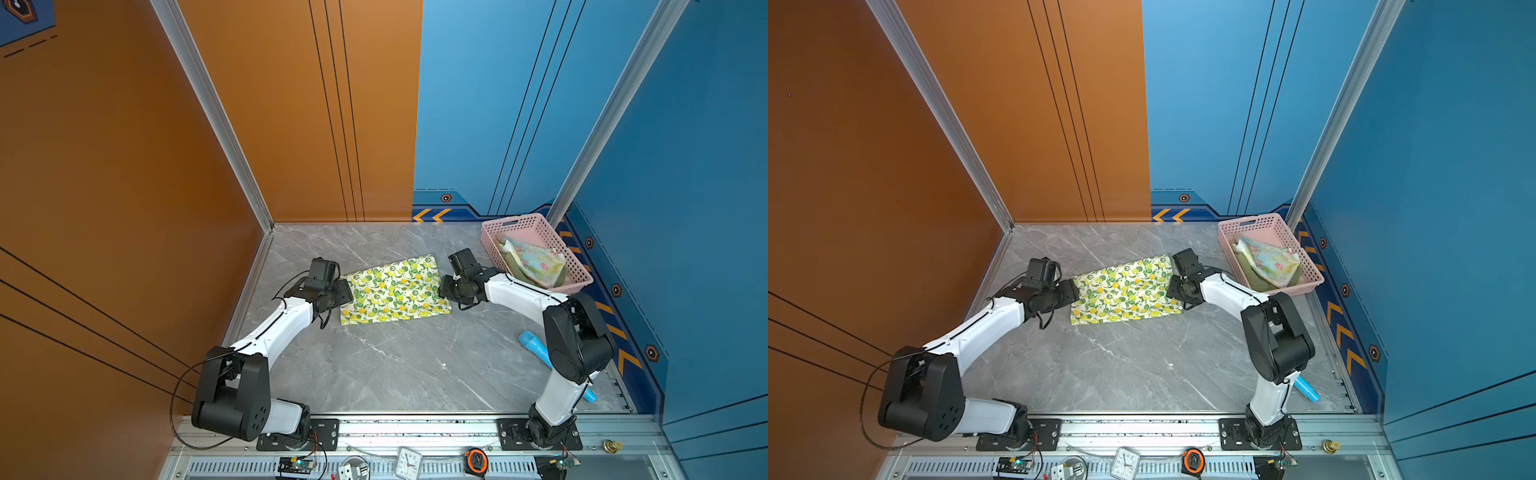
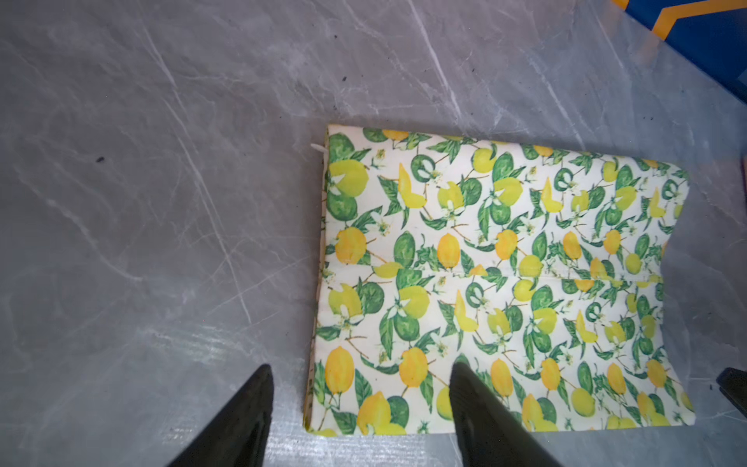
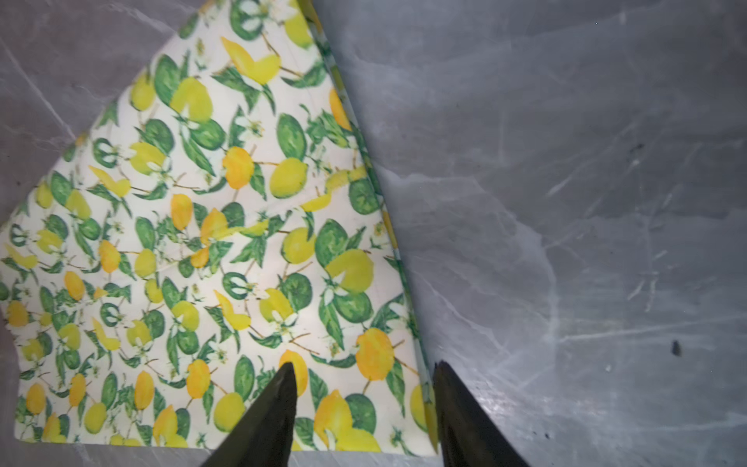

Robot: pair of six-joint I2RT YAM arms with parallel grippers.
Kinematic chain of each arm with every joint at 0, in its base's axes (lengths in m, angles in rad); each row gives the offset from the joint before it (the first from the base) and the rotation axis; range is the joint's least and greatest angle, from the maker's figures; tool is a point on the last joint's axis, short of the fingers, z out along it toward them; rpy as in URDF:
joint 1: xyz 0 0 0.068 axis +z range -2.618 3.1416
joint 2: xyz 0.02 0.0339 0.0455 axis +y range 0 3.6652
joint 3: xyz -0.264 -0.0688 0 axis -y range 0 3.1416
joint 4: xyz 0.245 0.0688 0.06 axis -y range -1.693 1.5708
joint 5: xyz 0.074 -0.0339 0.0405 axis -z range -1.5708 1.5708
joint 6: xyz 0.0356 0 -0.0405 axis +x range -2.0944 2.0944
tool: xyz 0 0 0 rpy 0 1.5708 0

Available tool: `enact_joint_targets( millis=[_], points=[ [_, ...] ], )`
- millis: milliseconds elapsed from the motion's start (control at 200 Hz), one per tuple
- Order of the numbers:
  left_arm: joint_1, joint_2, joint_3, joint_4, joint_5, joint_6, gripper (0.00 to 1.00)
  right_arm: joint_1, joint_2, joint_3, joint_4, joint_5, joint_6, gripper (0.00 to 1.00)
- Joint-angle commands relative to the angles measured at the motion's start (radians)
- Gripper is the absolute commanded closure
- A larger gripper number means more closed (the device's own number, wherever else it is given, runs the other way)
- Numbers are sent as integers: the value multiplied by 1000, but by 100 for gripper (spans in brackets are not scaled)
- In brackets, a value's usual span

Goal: Fold and stack skirts
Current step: Smooth out the skirt at the center of the table.

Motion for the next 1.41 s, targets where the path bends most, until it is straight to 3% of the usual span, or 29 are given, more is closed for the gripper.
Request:
enact_joint_targets(
  millis=[0,340,506,846,1107,1402],
  points=[
    [-42,69,68,-22,-22,32,29,30,43,92,16,3,-50,46],
    [-74,312,213,132,50,-43,29,91,280,286,339,-91,-12,41],
    [-69,386,227,310,102,-153,29,119,429,341,580,-110,119,34],
    [-56,508,219,625,127,-413,30,190,583,432,821,-22,405,26],
    [-18,604,193,785,134,-522,31,187,679,506,831,-4,527,25],
    [64,629,65,893,169,-579,36,137,675,435,839,14,590,25]
  ],
)
